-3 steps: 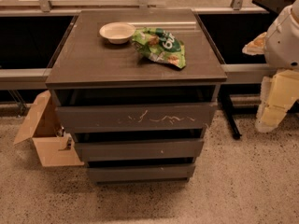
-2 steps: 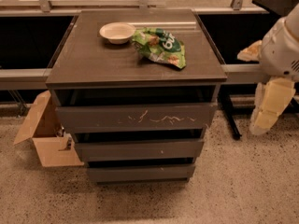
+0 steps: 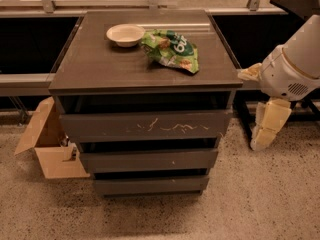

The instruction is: Open top drawer

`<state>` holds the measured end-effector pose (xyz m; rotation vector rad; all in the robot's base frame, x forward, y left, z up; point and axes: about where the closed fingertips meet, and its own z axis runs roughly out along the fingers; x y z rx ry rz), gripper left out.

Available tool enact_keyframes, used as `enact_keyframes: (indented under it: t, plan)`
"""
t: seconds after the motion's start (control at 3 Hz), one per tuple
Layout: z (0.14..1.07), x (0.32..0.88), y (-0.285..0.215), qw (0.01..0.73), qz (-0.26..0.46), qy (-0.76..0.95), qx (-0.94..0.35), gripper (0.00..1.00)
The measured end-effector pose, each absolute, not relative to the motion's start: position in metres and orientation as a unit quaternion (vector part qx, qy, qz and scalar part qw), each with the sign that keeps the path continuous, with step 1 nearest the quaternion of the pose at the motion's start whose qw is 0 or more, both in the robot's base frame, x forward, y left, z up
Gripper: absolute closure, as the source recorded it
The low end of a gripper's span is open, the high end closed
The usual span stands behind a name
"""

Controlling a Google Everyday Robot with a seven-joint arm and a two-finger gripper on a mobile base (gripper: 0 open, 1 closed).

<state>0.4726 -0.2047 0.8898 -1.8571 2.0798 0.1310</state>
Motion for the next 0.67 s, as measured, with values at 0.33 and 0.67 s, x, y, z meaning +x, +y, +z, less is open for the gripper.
enact_keyframes:
  t: [0.33,0.67]
  plan:
    - [0.854,0.484,-0.203,0.163,0.033,0.729,-0.664,0.00]
    - [0.808,0.501,-0.199,0.154,0.030,0.720,-0.676,0.00]
